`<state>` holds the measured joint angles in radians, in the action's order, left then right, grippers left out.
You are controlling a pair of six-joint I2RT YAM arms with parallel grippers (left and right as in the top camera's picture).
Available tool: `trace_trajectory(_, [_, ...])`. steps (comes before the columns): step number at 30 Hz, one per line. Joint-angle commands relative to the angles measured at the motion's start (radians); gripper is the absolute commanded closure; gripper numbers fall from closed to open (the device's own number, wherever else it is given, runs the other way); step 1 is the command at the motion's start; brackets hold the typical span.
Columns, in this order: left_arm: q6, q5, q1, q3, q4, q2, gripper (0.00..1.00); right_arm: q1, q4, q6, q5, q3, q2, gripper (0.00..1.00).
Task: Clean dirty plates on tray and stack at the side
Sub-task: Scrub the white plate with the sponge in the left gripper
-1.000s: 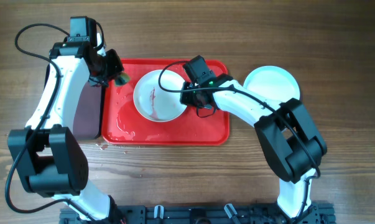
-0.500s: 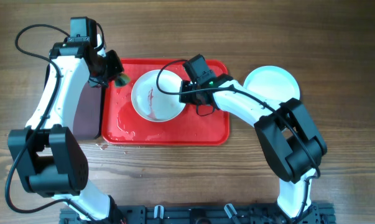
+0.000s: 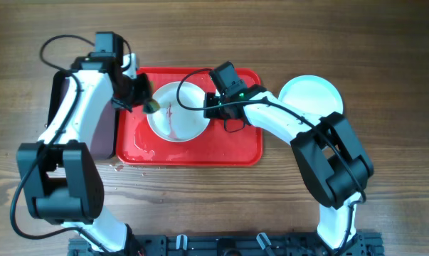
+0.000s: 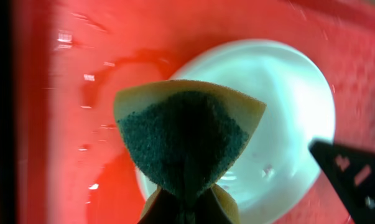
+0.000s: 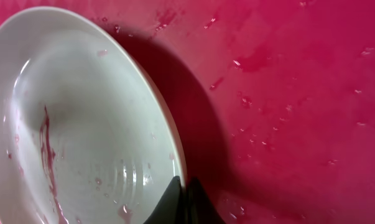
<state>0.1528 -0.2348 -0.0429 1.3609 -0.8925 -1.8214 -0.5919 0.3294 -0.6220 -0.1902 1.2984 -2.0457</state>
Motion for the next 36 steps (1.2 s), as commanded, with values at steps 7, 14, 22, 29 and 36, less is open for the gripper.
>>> trace_trajectory(7, [-0.116,-0.005,-0.070,-0.041,0.017,-0.008,0.96,0.025,-0.019,0.016,-0.100,-0.003,-0.049,0.96])
trace_trajectory(14, [-0.116,0.036,-0.070,-0.145,0.087,-0.008,0.96,0.025,-0.020,0.017,-0.100,-0.003,-0.049,0.96])
trace_trajectory(22, [-0.132,0.076,-0.072,-0.229,0.203,-0.008,0.96,0.025,-0.022,0.016,-0.100,-0.003,-0.049,0.96])
trace_trajectory(29, [-0.149,0.080,-0.091,-0.318,0.301,-0.008,0.96,0.025,-0.023,0.016,-0.101,-0.003,-0.049,0.96])
trace_trajectory(36, [-0.145,-0.004,-0.157,-0.327,0.315,-0.008,0.96,0.025,-0.027,0.016,-0.108,-0.003,-0.049,0.96])
